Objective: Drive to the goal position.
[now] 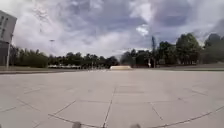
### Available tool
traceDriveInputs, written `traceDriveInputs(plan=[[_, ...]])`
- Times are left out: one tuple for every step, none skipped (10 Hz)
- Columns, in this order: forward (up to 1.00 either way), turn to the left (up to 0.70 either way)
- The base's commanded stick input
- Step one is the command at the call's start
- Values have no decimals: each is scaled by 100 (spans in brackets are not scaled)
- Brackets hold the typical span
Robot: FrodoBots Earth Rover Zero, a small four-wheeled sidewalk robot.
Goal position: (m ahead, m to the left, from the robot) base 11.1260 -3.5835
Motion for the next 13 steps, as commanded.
traceDriveInputs(plan=[[70,0],[70,0],[70,-1],[70,-2],[70,-20],[70,-33],[70,-25],[70,-12],[70,0],[70,0],[70,0],[70,0],[70,0]])
